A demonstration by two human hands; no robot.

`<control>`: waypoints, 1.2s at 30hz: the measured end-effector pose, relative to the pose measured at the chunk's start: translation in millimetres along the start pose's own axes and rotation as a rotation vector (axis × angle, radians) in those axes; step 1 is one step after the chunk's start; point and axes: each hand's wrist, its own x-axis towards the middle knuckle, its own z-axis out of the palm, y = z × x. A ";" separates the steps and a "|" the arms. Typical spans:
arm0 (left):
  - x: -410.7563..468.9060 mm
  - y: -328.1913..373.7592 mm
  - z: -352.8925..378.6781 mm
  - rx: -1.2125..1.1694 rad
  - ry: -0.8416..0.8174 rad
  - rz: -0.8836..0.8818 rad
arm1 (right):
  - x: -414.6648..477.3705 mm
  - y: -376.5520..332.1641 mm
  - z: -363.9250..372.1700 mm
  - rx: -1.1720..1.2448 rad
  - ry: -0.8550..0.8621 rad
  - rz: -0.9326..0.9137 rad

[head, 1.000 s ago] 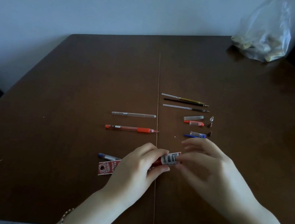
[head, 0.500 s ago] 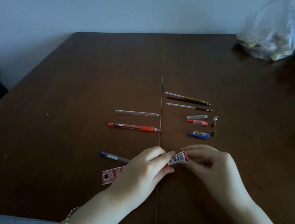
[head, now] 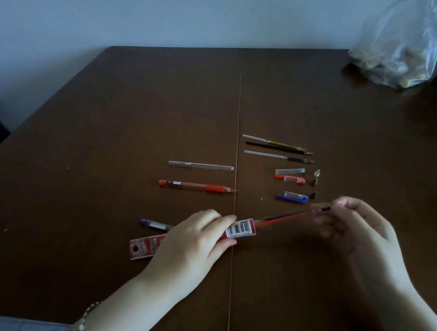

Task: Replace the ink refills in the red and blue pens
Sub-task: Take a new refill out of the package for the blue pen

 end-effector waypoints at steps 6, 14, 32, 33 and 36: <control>11.2 -0.4 3.7 0.098 -0.003 0.051 | 6.8 0.5 -0.7 -0.017 0.152 -0.048; 3.1 -2.2 3.2 0.097 -0.011 0.043 | 9.3 2.9 -4.1 -0.372 0.082 -0.084; 0.9 -33.0 -6.4 0.034 0.086 -0.442 | 9.8 7.6 13.0 -0.115 0.166 -0.188; 2.2 -32.5 -7.6 0.037 0.089 -0.449 | 8.9 8.6 15.7 -0.113 0.148 -0.190; 8.3 -31.6 -12.5 0.053 0.084 -0.459 | 7.2 10.7 20.5 -0.108 0.111 -0.191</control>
